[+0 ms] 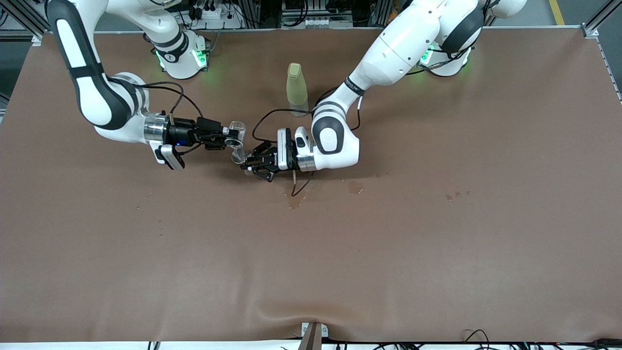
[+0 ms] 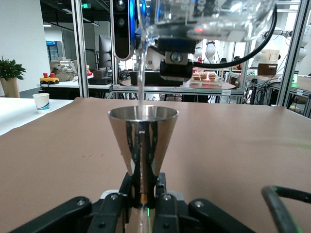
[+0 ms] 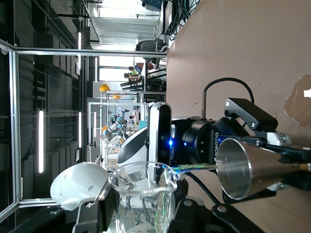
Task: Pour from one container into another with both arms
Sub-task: 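Pour liquid from the beaker into the jigger held by the left gripper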
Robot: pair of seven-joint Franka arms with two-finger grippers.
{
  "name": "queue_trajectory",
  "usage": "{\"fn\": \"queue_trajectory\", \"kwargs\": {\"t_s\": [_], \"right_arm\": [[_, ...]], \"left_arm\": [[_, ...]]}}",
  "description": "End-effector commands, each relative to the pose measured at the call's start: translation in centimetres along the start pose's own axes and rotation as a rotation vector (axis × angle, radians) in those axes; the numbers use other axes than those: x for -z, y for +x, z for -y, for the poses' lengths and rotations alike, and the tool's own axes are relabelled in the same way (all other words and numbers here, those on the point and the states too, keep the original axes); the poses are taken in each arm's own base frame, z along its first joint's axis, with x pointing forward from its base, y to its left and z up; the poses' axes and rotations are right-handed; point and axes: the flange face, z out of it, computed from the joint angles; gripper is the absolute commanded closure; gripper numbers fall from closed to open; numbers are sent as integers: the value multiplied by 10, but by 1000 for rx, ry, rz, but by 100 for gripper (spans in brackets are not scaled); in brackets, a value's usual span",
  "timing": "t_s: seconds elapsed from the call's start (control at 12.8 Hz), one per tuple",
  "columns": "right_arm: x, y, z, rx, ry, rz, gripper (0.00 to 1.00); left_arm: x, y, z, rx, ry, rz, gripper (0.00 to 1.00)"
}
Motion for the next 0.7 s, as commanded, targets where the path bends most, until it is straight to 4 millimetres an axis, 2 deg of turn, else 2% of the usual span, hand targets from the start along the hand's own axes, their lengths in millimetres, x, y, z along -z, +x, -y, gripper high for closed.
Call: {"fn": "queue_trajectory", "kwargs": {"t_s": [0.0,0.23,0.47,0.63], "right_arm": [[-6,7,1,-31,12,-7,82],[-5,8,0,-72,11,-9,83],[-6,16,9,-135,15,-8,82],[-5,18,2,-169,9,-8,82]], "left_arm": [[-3,3,1,9,24,-13,100],[-3,4,0,8,22,-14,100],[-4,3,-1,11,22,-14,100],[-5,3,-2,23,30,-21,100]]}}
